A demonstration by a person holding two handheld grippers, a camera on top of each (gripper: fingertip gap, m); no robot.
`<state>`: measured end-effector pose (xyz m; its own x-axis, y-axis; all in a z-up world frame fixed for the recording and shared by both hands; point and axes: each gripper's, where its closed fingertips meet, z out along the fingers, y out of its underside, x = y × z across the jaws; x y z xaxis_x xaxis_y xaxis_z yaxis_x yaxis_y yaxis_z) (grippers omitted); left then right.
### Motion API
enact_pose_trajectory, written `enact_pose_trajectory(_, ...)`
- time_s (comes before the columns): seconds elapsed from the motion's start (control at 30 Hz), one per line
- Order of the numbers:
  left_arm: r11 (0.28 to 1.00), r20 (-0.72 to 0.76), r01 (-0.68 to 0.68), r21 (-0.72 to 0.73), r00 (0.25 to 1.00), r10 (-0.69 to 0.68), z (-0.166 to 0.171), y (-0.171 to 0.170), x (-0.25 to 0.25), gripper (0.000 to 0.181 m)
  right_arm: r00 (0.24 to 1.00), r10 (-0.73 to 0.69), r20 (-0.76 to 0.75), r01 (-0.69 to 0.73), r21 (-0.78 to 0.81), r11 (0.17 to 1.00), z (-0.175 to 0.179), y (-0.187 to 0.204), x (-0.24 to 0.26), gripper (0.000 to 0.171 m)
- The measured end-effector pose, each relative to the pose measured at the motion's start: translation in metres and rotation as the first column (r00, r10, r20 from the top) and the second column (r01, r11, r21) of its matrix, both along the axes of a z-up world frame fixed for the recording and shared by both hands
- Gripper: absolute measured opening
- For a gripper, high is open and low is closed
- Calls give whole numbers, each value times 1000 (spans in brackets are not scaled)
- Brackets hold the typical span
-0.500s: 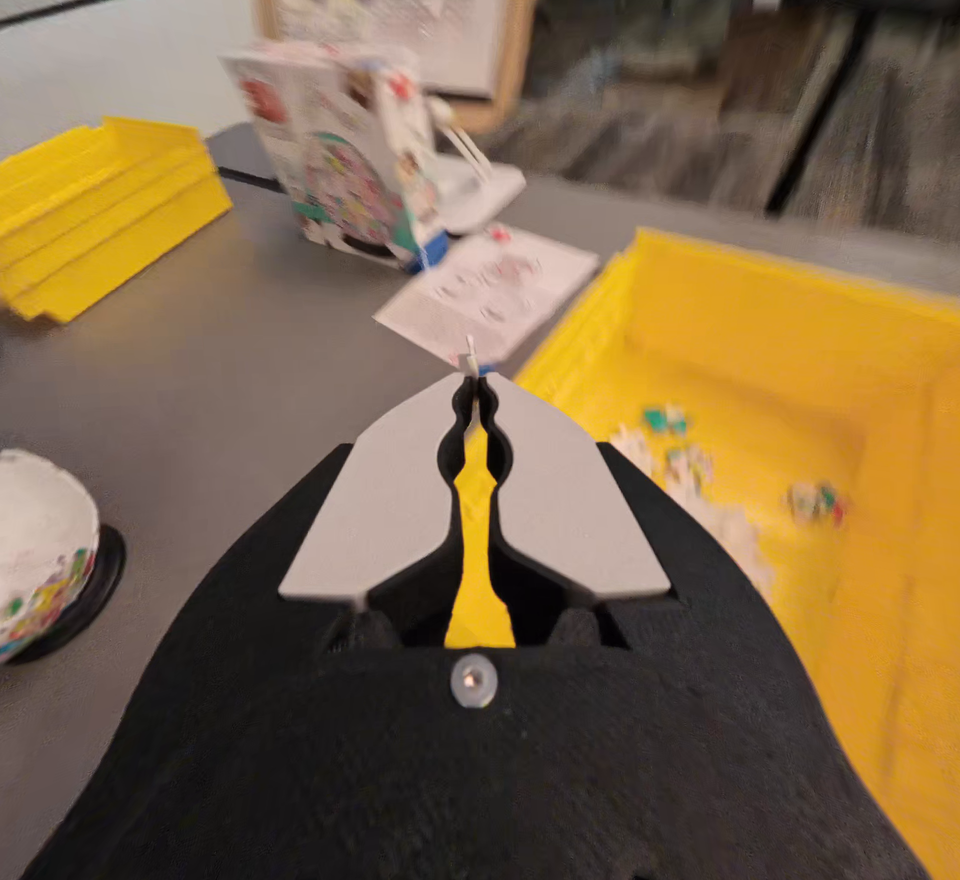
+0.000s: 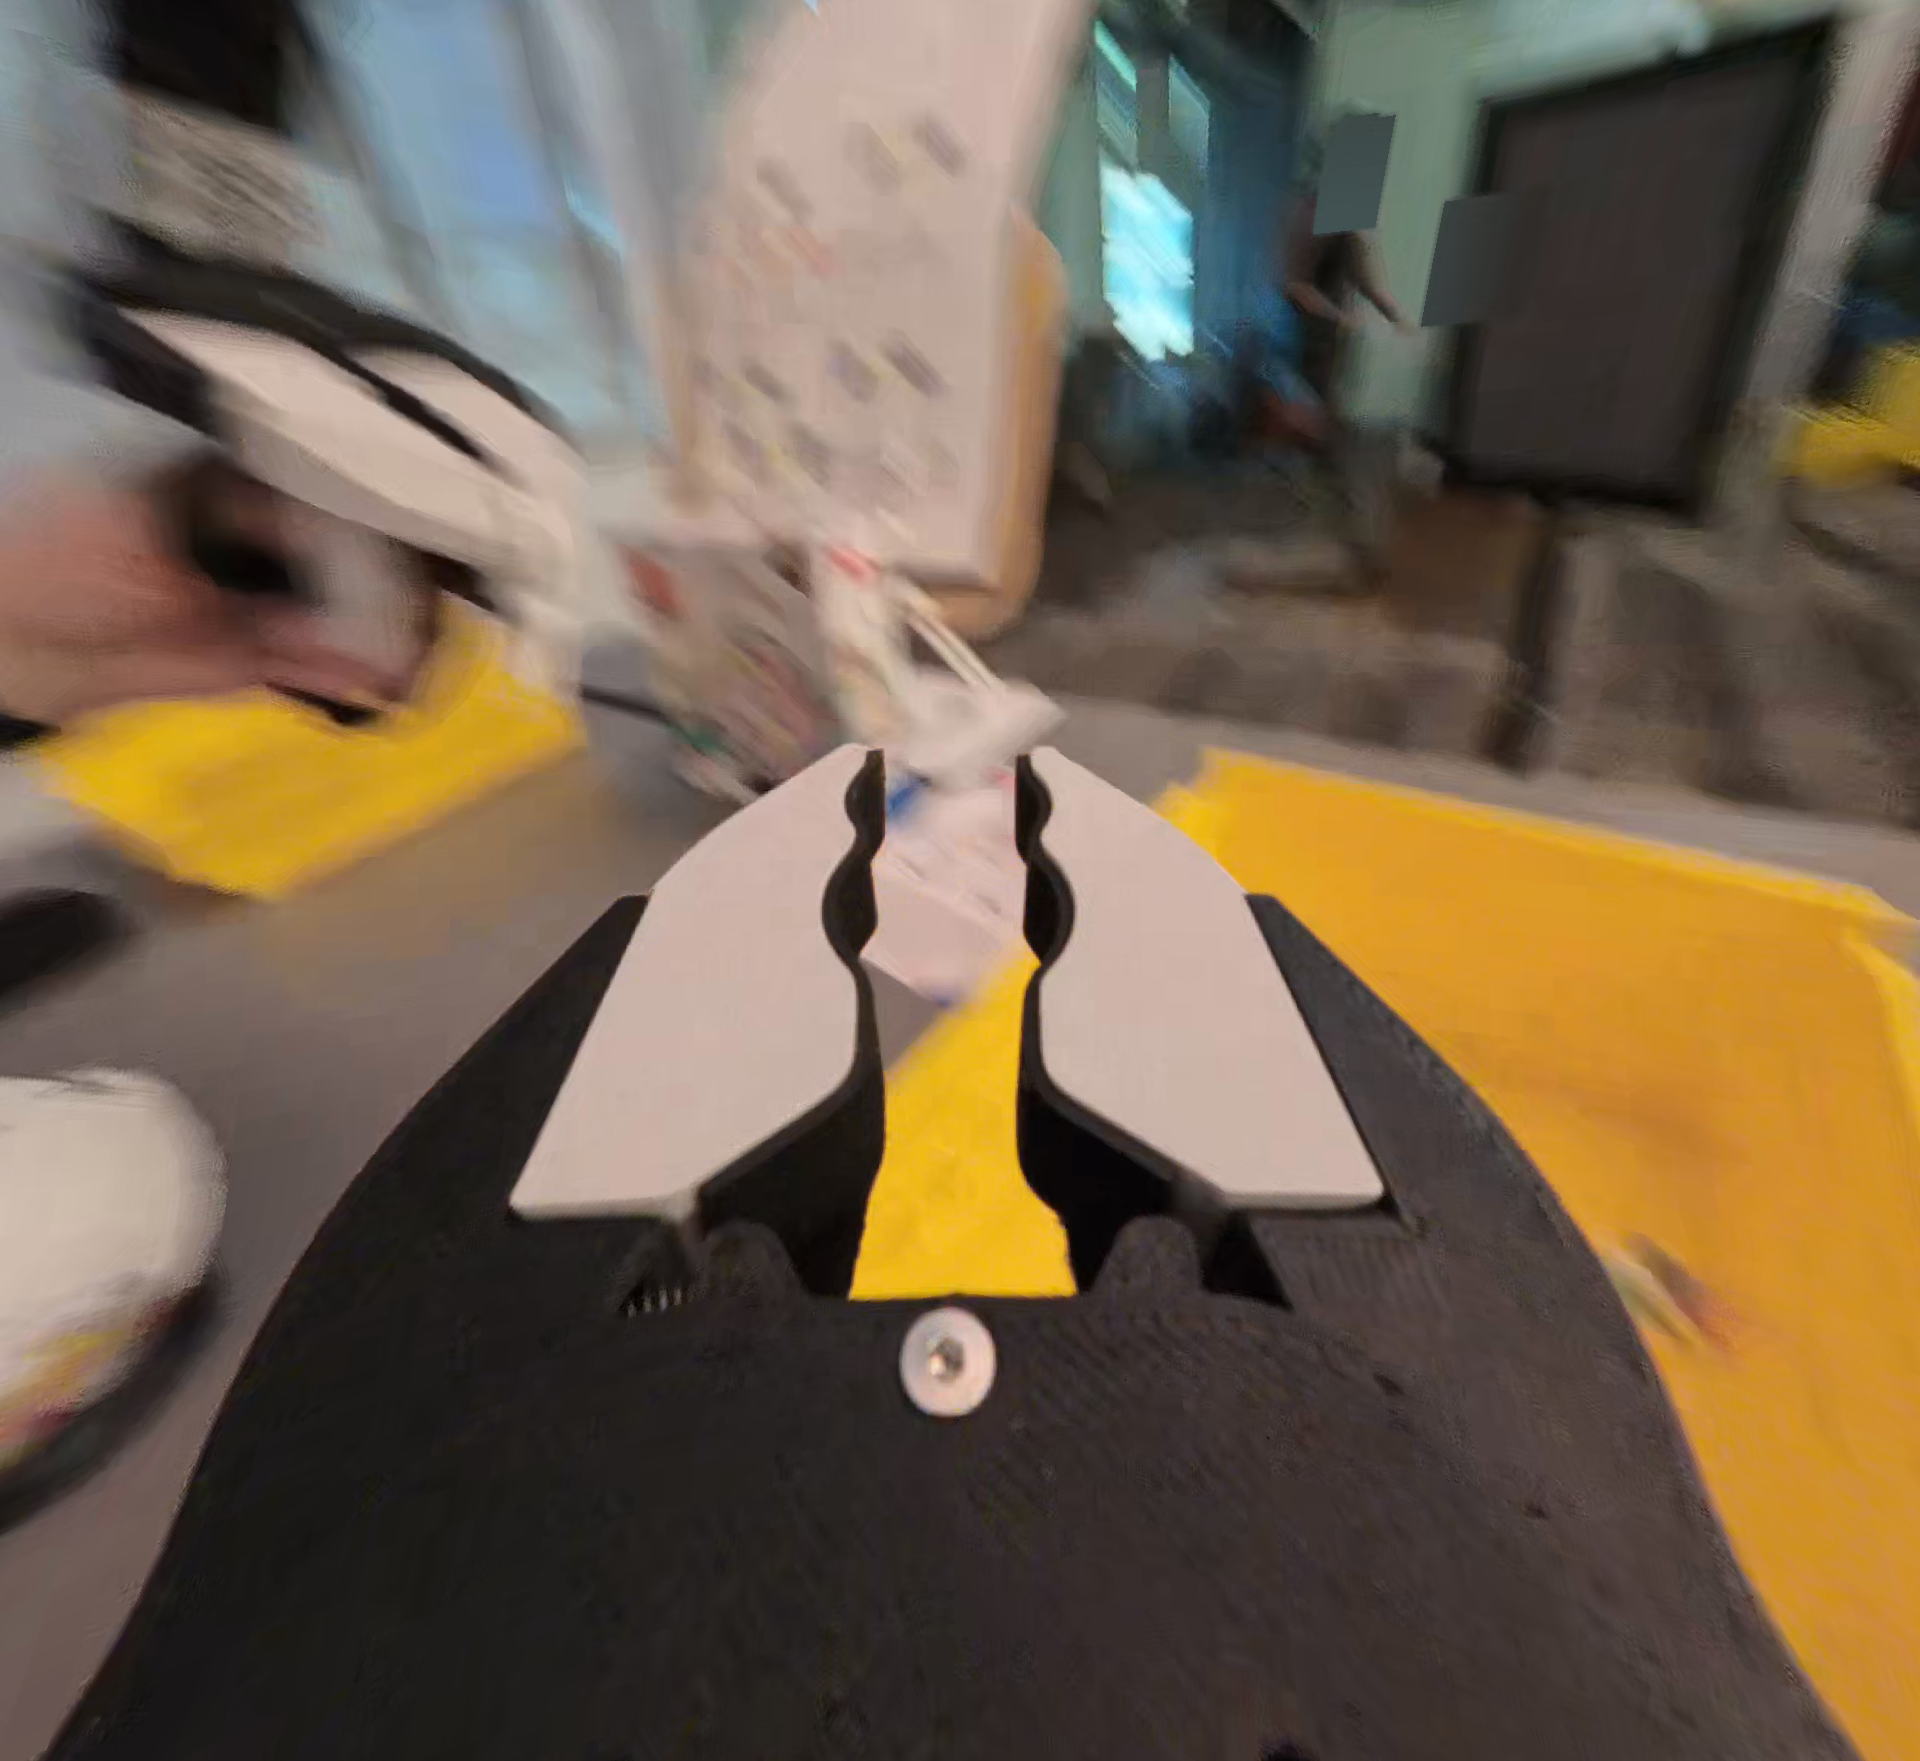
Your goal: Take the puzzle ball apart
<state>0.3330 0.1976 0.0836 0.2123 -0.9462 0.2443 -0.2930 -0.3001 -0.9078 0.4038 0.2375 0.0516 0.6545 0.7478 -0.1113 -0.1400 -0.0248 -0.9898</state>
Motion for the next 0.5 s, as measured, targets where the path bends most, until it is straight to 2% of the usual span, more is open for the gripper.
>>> enact_pose_trajectory(0.03, 1000, 2, 4, 2, 1000, -4, -2, 0, 3, 2, 987, 118, -108, -113, 50, 992, 19, -15, -10, 25)
enact_pose_trajectory(0.1, 1000, 11, 29, 4, 1000, -29, -3, -3, 7, 2, 939, 252, -235, -250, 37, 968, 29, -26, -20, 29)
enact_pose_trajectory(0.2, 999, 9, 51, 14, 999, -51, -6, -8, 12, 2, 876, 407, -259, -431, -41, 902, 15, -32, -43, 35)
enact_pose_trajectory(0.3, 998, -15, 52, 31, 999, -52, -10, -8, 14, 2, 754, 569, -327, -614, -45, 788, 17, -50, -62, 34)
enact_pose_trajectory(0.33, 998, -17, 60, 32, 998, -59, -11, -10, 15, 2, 736, 592, -328, -641, -59, 765, 15, -53, -66, 23)
enact_pose_trajectory(0.37, 997, -18, 71, 27, 997, -71, -13, -12, 15, 3, 742, 602, -293, -650, -100, 753, 7, -54, -69, 3)
enact_pose_trajectory(0.4, 997, -21, 73, 16, 997, -73, -16, -13, 15, 6, 762, 593, -259, -637, -139, 758, -1, -51, -71, 3)
enact_pose_trajectory(0.5, 999, -31, 42, -9, 999, -42, -21, -11, 7, 37, 838, 491, -239, -526, -116, 842, 3, -37, -58, 3)
